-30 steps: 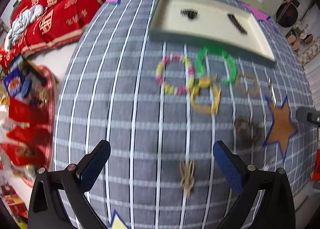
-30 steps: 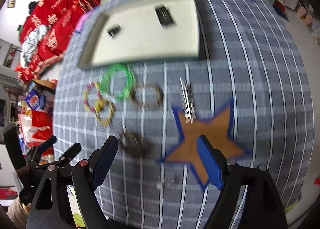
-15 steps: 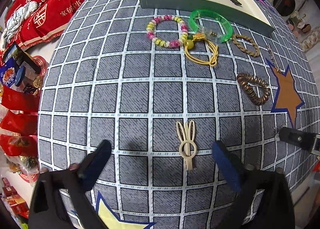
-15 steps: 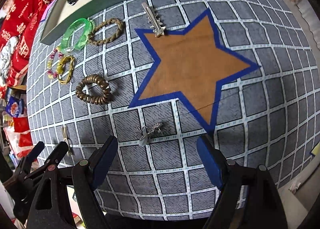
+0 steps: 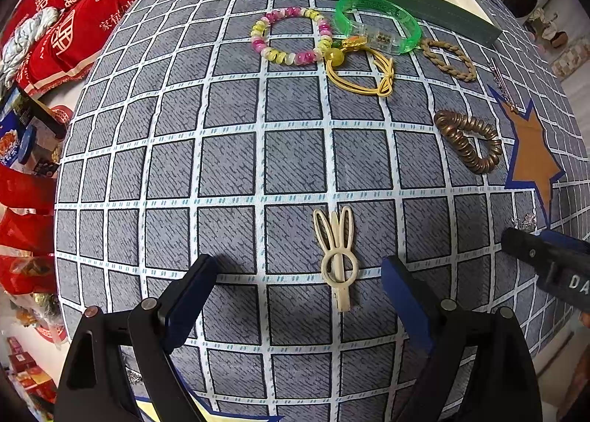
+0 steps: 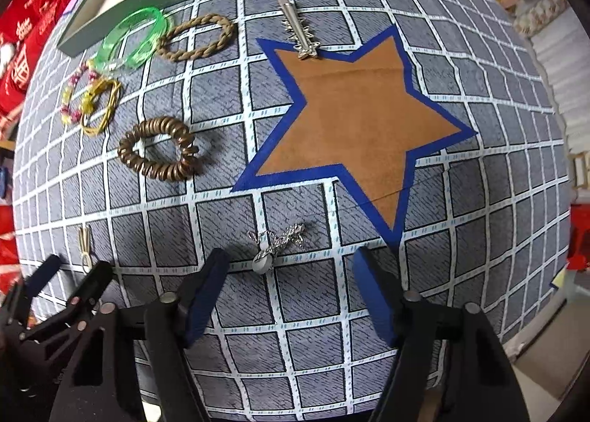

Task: Organize jewelry
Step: 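Move the right tool to the silver earring while the left tool reaches the cream bunny-ear clip, then close the right tool on the silver earring while the left tool grips the bunny-ear clip, then lift both held items and carry them over the white tray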

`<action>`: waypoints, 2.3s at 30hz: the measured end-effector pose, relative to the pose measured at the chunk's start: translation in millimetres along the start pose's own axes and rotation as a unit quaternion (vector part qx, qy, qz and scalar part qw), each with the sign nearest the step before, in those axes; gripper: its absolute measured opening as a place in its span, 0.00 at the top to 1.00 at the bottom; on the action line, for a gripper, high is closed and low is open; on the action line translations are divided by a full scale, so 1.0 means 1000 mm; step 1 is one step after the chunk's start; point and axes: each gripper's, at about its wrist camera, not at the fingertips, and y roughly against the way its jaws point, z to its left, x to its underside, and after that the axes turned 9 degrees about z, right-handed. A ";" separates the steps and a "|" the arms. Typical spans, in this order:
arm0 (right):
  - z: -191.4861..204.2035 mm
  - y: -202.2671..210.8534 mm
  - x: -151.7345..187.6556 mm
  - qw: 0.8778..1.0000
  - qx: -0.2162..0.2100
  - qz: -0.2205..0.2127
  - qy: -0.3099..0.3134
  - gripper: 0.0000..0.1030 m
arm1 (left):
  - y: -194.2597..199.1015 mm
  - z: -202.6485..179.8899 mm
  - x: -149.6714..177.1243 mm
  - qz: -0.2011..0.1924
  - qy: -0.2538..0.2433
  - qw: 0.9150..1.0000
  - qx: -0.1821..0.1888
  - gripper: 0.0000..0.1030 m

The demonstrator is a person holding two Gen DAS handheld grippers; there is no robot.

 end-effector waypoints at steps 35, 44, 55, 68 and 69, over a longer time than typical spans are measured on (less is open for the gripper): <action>-0.044 0.038 -0.010 0.993 -0.116 0.000 0.009 0.88 | 0.059 0.003 0.003 -0.019 -0.013 0.996 0.084 0.73; -0.056 0.052 -0.024 0.991 -0.137 -0.006 0.007 0.88 | 0.080 -0.003 -0.011 -0.043 -0.013 0.995 0.086 0.73; -0.064 0.083 -0.039 0.984 -0.173 -0.034 0.004 0.88 | 0.100 -0.002 -0.036 -0.066 -0.014 0.995 0.079 0.73; -0.049 0.146 -0.134 0.972 -0.208 -0.093 0.050 0.88 | 0.137 0.006 -0.125 -0.125 -0.013 0.990 0.069 0.73; -0.048 0.149 -0.142 0.972 -0.209 -0.095 0.053 0.88 | 0.139 0.006 -0.134 -0.128 -0.012 0.989 0.068 0.73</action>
